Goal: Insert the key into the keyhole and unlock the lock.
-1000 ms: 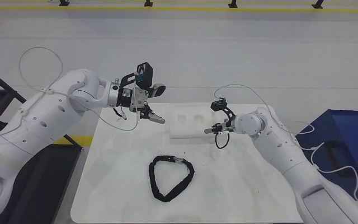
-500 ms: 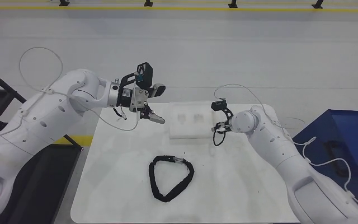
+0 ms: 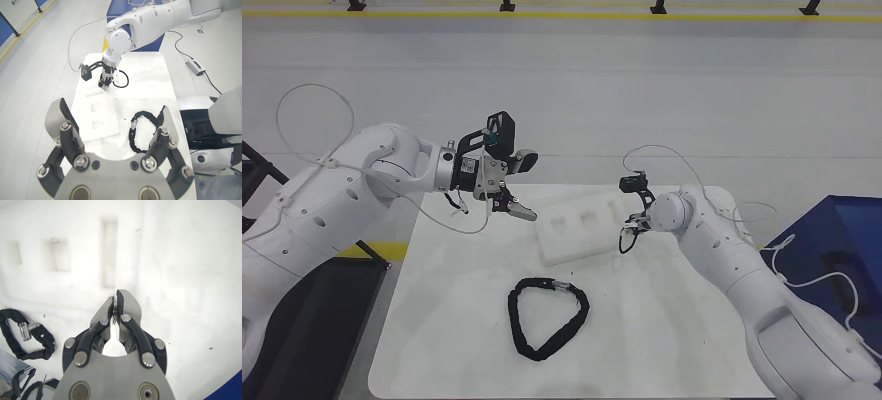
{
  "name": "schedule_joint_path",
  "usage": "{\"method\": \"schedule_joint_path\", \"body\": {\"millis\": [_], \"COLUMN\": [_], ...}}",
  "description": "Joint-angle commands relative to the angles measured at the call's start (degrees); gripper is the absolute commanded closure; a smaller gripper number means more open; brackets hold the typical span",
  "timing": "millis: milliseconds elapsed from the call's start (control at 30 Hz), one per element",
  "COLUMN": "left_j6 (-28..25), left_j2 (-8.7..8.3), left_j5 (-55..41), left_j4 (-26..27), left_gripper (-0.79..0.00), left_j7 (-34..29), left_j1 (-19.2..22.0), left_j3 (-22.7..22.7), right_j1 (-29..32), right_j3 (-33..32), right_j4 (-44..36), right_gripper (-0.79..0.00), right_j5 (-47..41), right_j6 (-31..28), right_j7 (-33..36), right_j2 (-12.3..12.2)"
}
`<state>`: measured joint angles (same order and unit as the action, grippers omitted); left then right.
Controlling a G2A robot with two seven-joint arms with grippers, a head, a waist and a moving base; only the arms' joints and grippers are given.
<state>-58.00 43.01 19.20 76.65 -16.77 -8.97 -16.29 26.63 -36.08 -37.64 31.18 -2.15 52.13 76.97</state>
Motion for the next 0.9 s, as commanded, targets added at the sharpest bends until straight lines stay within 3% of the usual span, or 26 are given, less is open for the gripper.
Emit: {"method": "schedule_joint_path", "body": {"millis": [0, 300, 567, 700, 867], "left_j6": [0.0, 0.0, 0.0, 0.0, 0.0], "left_j2": [0.0, 0.0, 0.0, 0.0, 0.0], "left_j5": [0.0, 0.0, 0.0, 0.0, 0.0], "left_j4": [0.0, 0.0, 0.0, 0.0, 0.0], "left_gripper": [-0.785, -0.785, -0.785, -0.785, -0.785], "left_j7": [0.0, 0.0, 0.0, 0.0, 0.0], "left_j1": [0.0, 0.0, 0.0, 0.0, 0.0], "left_j3": [0.0, 0.0, 0.0, 0.0, 0.0], "right_j1": [0.07, 3.47, 16.12, 26.93, 35.23], "right_j3": [-0.45, -5.13, -19.11, -29.22, -38.81], "right_j4": [-0.74, -12.19, -37.21, -52.52, -58.31], "right_gripper": [0.0, 0.0, 0.0, 0.0, 0.0], "right_j5": [0.39, 4.2, 7.28, 4.23, -5.48], "right_j6": [0.79, 5.72, 8.53, 4.81, -5.61], "right_j7": [0.23, 1.9, 5.49, 6.09, 6.03], "right_j2": [-0.18, -3.29, -9.88, -12.83, -14.63]}}
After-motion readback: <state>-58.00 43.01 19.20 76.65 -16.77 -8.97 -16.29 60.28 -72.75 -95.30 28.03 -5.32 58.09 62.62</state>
